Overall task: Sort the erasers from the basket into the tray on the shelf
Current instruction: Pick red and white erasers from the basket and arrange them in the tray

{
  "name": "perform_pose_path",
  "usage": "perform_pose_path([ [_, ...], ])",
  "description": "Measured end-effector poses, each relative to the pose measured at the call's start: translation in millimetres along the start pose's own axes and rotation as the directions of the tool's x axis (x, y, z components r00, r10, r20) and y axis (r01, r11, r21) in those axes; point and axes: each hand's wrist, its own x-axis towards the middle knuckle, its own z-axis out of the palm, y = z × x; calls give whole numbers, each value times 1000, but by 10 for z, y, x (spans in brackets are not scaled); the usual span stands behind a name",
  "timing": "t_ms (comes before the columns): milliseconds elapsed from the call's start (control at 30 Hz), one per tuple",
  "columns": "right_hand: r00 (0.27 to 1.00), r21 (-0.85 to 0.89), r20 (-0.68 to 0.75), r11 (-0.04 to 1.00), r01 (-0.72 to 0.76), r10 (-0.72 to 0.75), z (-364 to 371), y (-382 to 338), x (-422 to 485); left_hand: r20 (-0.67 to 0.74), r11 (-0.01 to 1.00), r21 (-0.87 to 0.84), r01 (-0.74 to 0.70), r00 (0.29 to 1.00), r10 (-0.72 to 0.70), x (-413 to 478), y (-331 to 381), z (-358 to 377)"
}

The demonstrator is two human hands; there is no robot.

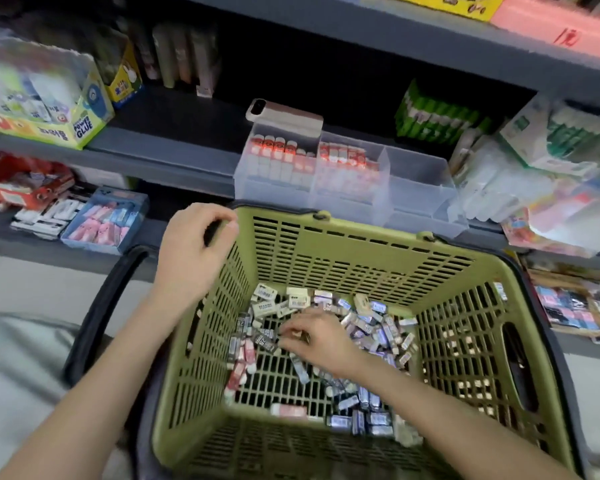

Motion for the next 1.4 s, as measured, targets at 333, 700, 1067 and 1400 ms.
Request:
perform_pose_path([
  [333, 937, -22, 175, 952, -304, 303, 975, -197, 129, 125, 991, 124, -54, 991, 38, -332, -2, -66],
  [700, 837, 178, 45, 820, -544, 546, 1191, -410, 243, 85, 999, 41, -12, 996, 9, -331, 26, -71],
  [1067, 771, 755, 284, 363, -546, 570, 1247, -503, 208, 73, 1000, -5, 17, 997, -16, -327, 33, -83],
  [1400, 800, 815, 409, 218, -536, 439, 724, -247, 70, -12, 994, 57, -94, 995, 95, -371, 55, -99],
])
